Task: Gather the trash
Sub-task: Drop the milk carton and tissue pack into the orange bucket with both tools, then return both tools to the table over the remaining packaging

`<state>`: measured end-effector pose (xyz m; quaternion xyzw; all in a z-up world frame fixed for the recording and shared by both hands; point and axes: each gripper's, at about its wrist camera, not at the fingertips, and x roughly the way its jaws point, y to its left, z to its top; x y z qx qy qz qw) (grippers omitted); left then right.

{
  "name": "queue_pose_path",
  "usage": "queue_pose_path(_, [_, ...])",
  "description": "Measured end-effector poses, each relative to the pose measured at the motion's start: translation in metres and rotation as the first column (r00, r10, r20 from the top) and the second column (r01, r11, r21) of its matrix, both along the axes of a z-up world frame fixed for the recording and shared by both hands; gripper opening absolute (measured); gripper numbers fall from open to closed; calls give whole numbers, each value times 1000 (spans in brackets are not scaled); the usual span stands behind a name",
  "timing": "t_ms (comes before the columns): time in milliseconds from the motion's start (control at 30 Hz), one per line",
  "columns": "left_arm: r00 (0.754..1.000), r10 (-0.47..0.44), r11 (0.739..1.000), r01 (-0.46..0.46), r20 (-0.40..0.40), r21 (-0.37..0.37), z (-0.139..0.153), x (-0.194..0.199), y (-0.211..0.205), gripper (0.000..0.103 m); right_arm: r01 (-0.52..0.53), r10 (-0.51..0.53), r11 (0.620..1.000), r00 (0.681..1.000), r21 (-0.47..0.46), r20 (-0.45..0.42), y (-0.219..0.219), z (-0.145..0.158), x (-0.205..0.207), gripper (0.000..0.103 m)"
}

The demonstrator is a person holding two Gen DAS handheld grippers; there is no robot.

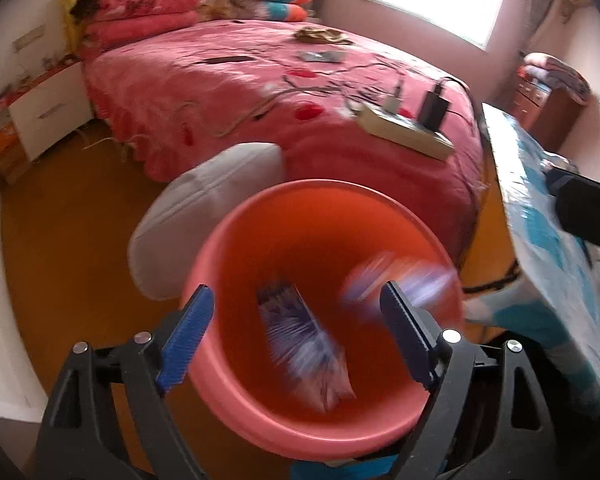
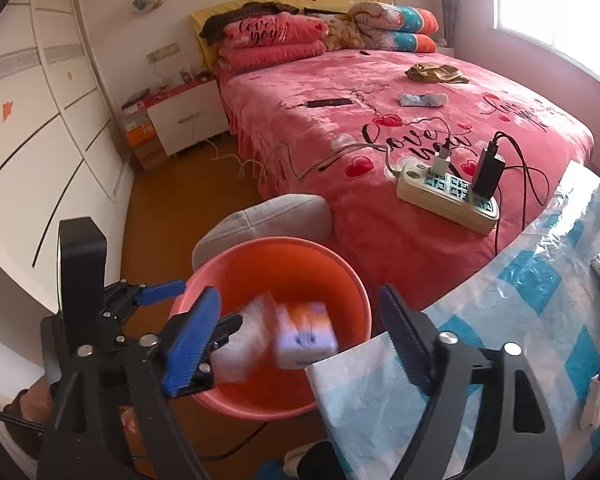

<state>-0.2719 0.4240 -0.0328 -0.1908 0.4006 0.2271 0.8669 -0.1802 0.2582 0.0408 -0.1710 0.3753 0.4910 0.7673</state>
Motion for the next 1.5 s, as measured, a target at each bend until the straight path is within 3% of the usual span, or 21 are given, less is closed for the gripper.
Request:
queue_pose_path(233, [990, 59, 998, -56, 131, -27, 9, -16, 9, 90, 105, -105, 993, 994, 54, -3, -29, 10, 13, 92])
queue_pose_path(533, [972, -18, 1000, 18, 235, 0, 20, -15, -10, 90, 192, -187, 974, 981, 118, -52, -73, 4, 19, 92])
queue_pose_path(767, [989, -29, 995, 14, 142, 102, 36, -3, -27, 90, 231, -229, 955, 973, 184, -36, -109, 11, 13, 94])
queue_pose_path(900, [989, -73, 995, 64, 128, 71, 41, 4, -36, 90, 264, -262, 944, 964, 198, -37, -130, 15, 11, 95])
queue_pose_path(1100, [986, -145, 983, 134, 80, 123, 52, 19, -69, 90, 335, -329, 923, 942, 188, -60, -159, 12, 18, 95])
queue_pose_path(1500, [965, -258, 960, 250, 55, 124, 70, 43, -121, 90, 448, -421, 861, 894, 241, -155, -226, 13, 41, 95])
